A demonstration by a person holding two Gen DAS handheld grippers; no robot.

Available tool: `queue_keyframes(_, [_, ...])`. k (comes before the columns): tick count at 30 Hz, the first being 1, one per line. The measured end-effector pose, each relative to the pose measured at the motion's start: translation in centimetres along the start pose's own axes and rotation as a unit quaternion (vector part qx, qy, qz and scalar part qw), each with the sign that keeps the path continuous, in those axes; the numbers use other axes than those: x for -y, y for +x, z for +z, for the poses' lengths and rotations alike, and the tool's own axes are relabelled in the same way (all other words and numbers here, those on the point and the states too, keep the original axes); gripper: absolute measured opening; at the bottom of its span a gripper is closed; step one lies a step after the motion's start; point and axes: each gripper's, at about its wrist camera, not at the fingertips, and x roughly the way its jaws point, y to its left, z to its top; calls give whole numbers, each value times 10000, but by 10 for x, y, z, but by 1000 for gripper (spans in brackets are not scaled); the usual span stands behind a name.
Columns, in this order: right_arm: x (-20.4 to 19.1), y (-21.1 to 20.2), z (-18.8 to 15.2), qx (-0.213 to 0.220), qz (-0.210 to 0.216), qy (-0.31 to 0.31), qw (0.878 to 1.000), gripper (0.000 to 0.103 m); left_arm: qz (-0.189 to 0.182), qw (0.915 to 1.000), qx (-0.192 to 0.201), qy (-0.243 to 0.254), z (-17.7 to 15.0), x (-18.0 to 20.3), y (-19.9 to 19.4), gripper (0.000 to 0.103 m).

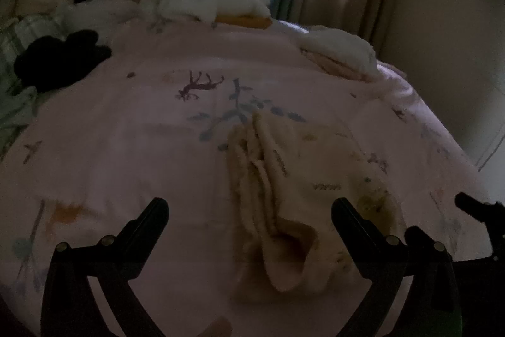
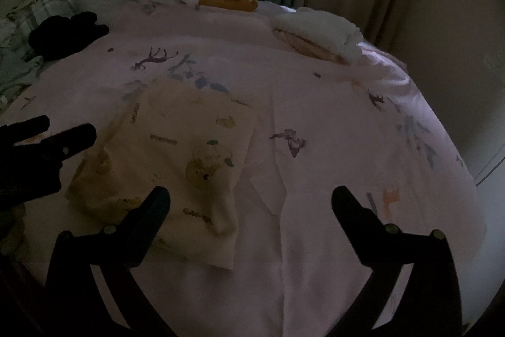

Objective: Fold small clothes

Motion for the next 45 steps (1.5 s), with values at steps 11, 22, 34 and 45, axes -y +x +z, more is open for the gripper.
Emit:
queue_keyframes(11, [1,7,-3,-151,-169,151,9996,103,-64,9999,-41,-97,-4,0,12,102])
queue_keyframes(22, [-4,2,-1,-133,-248,71,9996,103,-26,10000,13,90,-6,10,10,102])
queue_keyframes(34, [-10,0,-2,-160,-289,-55,9994,103,-29,10000,-19,-20,-7,4,7,102])
queue_keyframes(45, [-17,3,1,-181,-272,-100,9994,103,131,9998,-78,111,-9,5,9,102])
